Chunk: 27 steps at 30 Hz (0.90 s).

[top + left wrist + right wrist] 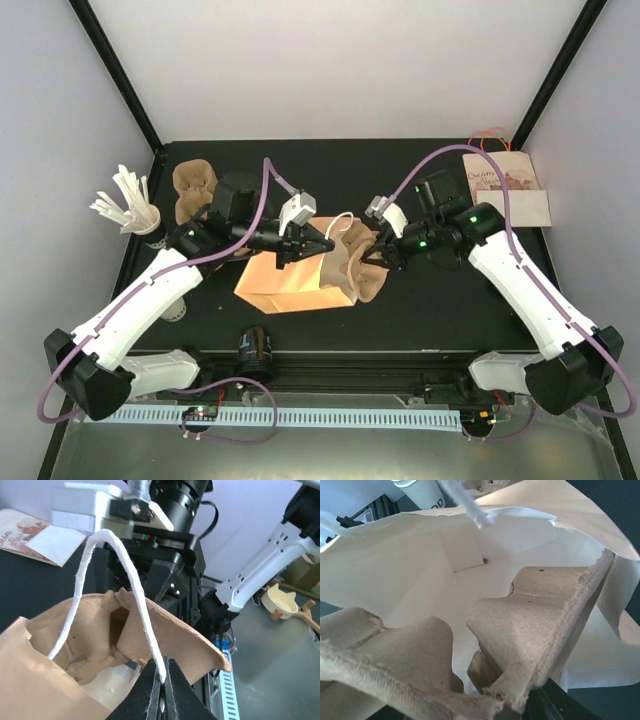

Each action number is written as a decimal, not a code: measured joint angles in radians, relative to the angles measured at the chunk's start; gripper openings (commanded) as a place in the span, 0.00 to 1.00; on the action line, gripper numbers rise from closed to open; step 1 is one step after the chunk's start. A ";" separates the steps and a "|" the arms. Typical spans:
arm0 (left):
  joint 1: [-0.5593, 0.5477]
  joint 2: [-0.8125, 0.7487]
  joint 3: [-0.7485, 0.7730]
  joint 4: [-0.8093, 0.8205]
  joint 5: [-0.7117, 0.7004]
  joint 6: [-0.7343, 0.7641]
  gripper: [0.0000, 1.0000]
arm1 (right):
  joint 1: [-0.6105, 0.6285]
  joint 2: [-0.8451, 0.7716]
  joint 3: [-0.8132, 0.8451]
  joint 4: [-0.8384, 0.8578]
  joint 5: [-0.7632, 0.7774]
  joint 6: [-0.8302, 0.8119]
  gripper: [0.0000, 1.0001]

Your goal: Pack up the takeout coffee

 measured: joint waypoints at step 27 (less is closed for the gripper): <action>-0.035 0.027 0.055 -0.175 0.080 0.153 0.02 | 0.065 -0.070 -0.215 0.413 0.073 0.257 0.39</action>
